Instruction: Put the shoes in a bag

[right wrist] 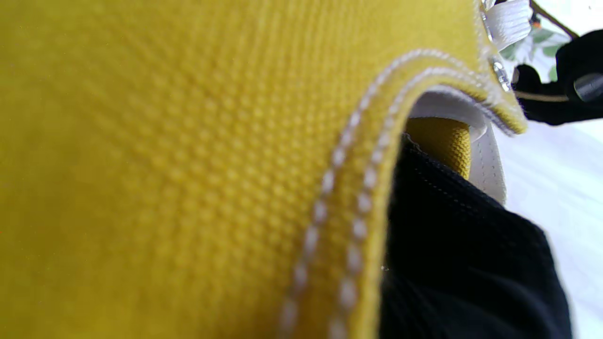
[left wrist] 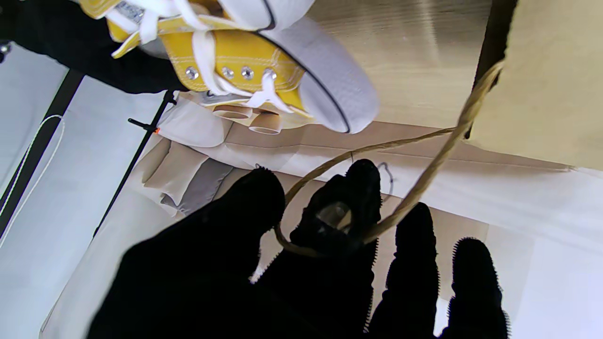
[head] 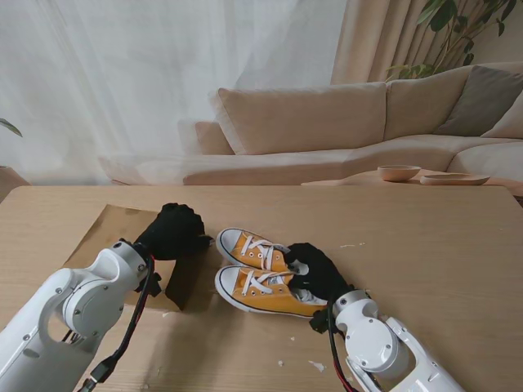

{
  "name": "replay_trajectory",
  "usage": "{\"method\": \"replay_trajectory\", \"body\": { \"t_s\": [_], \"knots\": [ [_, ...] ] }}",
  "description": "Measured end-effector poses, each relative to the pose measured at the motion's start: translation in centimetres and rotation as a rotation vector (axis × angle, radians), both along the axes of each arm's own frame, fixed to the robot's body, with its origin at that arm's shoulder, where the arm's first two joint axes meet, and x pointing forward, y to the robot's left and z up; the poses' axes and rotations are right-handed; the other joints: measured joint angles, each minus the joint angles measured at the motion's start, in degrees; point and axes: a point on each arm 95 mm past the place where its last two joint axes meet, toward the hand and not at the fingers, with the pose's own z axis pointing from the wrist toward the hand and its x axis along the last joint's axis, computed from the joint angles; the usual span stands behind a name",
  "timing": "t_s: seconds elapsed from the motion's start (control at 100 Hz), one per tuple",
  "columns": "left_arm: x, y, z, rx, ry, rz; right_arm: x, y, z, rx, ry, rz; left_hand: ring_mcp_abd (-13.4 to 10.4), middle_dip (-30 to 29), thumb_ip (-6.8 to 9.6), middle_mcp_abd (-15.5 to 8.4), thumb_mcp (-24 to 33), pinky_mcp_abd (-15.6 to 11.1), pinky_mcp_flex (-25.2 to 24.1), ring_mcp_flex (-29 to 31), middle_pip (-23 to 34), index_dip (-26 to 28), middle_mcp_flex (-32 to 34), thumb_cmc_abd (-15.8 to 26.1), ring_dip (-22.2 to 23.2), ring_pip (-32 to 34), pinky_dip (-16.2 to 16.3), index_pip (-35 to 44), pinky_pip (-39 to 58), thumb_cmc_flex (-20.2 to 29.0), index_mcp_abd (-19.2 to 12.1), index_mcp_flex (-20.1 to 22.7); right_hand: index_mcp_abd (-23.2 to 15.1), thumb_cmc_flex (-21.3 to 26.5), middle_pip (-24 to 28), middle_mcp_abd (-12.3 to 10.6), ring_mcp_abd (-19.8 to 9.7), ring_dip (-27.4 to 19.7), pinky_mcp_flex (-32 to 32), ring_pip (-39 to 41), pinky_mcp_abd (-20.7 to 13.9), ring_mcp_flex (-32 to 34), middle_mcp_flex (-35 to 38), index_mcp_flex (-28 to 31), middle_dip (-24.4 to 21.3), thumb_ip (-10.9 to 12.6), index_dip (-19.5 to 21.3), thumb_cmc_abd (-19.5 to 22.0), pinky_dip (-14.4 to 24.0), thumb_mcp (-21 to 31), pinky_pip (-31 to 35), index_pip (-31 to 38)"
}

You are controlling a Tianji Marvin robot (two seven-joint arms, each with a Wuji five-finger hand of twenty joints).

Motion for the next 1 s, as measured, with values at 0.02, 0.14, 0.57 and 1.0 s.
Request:
{"method": "replay_trajectory", "body": {
  "t_s": [0.02, 0.14, 0.57, 1.0],
  "knots": [
    [0.0, 0.0, 0.0, -0.005, 0.004, -0.002, 0.1, 0.1, -0.1, -0.002, 0.002, 0.006, 0.00, 0.00, 0.00, 0.00, 0.00, 0.00, 0.00, 0.00, 0.00, 0.01, 0.00, 0.00, 0.00, 0.00, 0.00, -0.08, -0.02, 0.00, 0.00, 0.00, 0.00, 0.01, 0.00, 0.00, 0.00, 0.00, 0.00, 0.00, 0.00, 0.00, 0.00, 0.00, 0.00, 0.00, 0.01, 0.01, 0.00, -0.07, 0.00, 0.00],
    [0.0, -0.1, 0.1, -0.016, 0.009, -0.016, 0.5, 0.6, -0.6, -0.011, 0.014, 0.030, 0.00, 0.00, 0.00, 0.00, 0.00, 0.00, -0.01, 0.00, 0.00, 0.66, 0.00, 0.00, 0.00, 0.00, 0.67, -0.93, -0.09, 0.00, 0.00, 0.00, 0.00, 0.07, 0.00, 0.00, 0.00, 0.00, 0.01, 0.00, 0.00, 0.00, 0.00, 0.00, 0.00, 0.00, 0.03, 0.06, 0.00, -0.21, 0.00, 0.00],
    [-0.9, -1.7, 0.6, -0.043, 0.066, -0.091, 2.3, 2.9, -1.1, -0.039, 0.020, 0.124, 0.00, 0.00, 0.00, 0.00, 0.00, 0.00, -0.02, -0.01, 0.00, 2.64, -0.48, 0.00, 0.00, -0.49, 1.43, -2.71, -0.78, 0.00, 0.08, 0.00, 0.00, 0.23, 0.00, 0.01, 0.00, 0.00, 0.02, 0.00, 0.00, 0.00, -0.46, -0.56, 0.00, 0.00, 1.21, 0.55, 0.00, -0.61, 0.00, 0.02],
    [-1.0, -6.1, 1.3, -0.054, 0.113, -0.169, 3.6, 5.7, -1.2, -0.044, 0.019, 0.170, 0.00, 0.00, 0.00, 0.00, -0.01, 0.01, -0.02, -0.01, 0.00, 4.30, -0.59, 0.00, 0.27, -0.52, 2.11, -4.24, -0.83, 0.00, 0.09, 0.00, 0.00, 0.31, 0.02, 0.01, 0.00, 1.48, 2.30, 3.41, 0.02, 0.00, -0.43, -0.65, 0.16, 0.00, 1.22, 0.63, 1.28, -0.86, 3.16, 0.02]
  ]
}}
